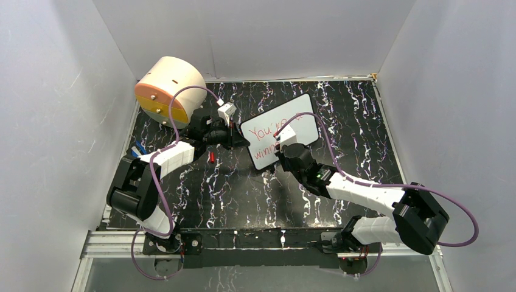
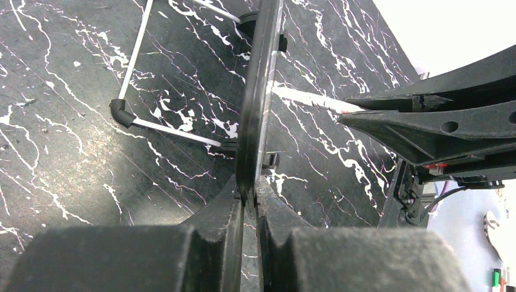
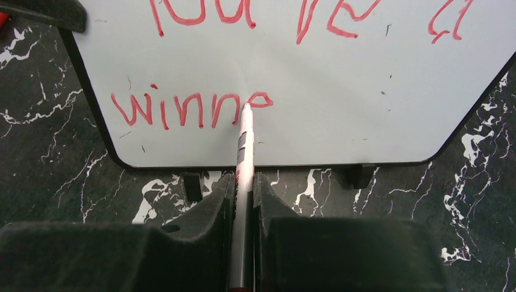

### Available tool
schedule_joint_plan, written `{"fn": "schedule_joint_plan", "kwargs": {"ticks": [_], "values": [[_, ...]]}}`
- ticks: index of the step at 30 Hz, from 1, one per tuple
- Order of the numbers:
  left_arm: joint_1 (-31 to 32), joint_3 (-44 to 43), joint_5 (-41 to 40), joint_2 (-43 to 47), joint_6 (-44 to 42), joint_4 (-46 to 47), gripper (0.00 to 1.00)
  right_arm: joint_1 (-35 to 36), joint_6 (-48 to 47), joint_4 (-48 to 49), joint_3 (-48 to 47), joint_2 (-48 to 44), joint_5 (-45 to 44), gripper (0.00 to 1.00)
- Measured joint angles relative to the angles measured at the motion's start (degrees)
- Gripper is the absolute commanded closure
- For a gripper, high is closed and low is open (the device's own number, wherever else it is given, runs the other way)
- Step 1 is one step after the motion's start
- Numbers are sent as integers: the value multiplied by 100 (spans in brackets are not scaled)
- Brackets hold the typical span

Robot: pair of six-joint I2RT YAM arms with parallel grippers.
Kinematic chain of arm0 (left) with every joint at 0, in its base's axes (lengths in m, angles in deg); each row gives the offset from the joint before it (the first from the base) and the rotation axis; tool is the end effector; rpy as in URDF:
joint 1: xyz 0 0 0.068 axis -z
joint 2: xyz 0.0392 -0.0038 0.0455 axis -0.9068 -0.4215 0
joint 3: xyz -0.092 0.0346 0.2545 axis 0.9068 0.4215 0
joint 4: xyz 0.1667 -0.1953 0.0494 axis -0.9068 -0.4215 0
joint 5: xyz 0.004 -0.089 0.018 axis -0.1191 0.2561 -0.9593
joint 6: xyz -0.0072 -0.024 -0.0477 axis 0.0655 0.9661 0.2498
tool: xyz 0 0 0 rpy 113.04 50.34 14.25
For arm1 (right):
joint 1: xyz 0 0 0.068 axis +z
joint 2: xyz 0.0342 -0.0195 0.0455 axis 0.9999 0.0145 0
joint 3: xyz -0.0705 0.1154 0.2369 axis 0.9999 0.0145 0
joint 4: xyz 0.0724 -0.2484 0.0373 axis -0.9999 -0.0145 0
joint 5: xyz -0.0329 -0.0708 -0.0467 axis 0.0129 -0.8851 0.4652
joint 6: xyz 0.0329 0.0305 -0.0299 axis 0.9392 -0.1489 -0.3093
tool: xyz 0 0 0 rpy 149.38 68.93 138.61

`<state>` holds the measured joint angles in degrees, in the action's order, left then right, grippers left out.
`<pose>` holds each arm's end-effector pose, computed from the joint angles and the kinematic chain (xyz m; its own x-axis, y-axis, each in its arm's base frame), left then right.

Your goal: Write a sentence on the whiteboard

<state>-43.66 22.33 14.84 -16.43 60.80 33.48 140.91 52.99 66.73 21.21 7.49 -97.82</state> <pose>0.3091 -0.1471 0.2242 -0.5616 0.0073 -0.8274 0.7303 0.4744 -0.4916 0.1794 0.2001 0.2333 -0.2789 -0.2698 -0.9216 -0.4085 0.9019 -0.1405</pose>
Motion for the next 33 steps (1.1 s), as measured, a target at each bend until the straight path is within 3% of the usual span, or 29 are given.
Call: {"fn": "schedule_joint_plan", "kwargs": {"ticks": [33], "values": [[0, 0, 0, 2, 0, -9, 100, 0, 76, -229, 2, 0, -247, 100]]}}
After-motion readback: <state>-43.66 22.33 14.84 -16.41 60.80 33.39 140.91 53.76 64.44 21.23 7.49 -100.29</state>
